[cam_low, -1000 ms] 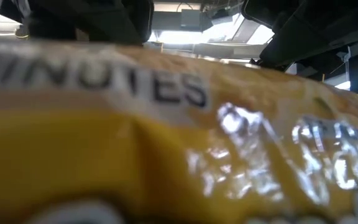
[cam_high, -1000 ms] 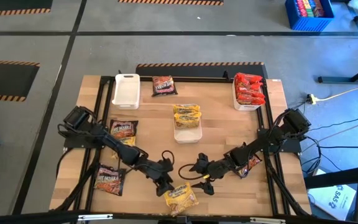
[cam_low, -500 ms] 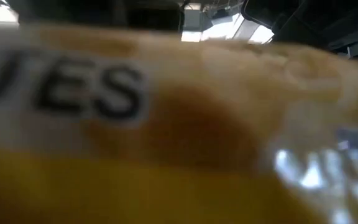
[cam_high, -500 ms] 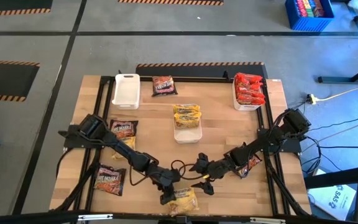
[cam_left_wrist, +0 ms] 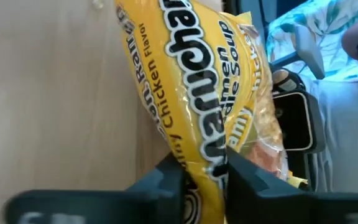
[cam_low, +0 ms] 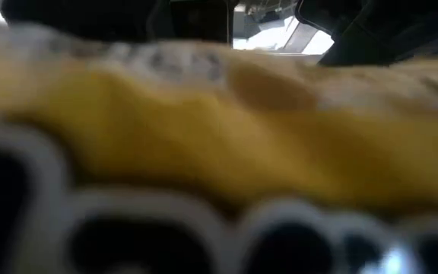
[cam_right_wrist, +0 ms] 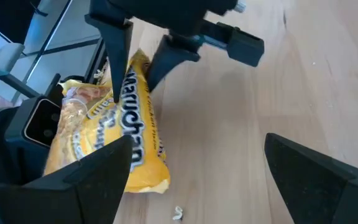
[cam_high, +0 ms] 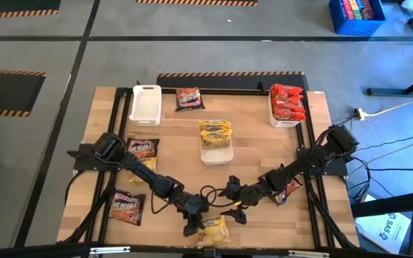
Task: Sort Maruchan noodles
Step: Put the yellow noodle pack into the white middle bin
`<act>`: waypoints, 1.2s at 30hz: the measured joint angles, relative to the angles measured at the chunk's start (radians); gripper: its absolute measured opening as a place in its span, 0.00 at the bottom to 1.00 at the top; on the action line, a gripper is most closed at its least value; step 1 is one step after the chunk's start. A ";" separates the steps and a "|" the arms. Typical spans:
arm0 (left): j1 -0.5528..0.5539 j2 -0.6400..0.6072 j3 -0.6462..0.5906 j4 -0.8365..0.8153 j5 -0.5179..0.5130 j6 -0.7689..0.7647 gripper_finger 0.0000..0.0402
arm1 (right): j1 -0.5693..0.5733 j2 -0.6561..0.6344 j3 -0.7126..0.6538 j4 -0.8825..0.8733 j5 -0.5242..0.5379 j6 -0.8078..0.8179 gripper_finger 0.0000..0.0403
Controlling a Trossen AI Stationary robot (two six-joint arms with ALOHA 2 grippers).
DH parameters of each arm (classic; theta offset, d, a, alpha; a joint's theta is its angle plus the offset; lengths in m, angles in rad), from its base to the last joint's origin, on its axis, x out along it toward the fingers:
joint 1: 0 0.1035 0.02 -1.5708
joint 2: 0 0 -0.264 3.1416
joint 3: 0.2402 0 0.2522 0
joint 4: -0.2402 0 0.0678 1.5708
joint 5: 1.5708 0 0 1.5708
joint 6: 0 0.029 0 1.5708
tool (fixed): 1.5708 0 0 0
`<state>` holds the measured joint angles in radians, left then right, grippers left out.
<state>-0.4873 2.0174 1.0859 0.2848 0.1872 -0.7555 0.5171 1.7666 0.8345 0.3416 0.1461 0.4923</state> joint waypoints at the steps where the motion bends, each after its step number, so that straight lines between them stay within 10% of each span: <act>1: -0.001 0.000 0.000 0.005 -0.003 0.010 0.13 | 0.000 -0.004 0.000 -0.005 -0.007 -0.001 0.86; 36: 0.015 -0.220 0.045 -0.359 -0.624 0.526 0.00 | -0.075 -0.251 0.164 -0.281 0.043 -0.269 0.86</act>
<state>-0.4719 1.7973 1.1313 -0.0745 -0.4367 -0.2298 0.4423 1.5155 0.9980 0.0610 0.1888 0.2228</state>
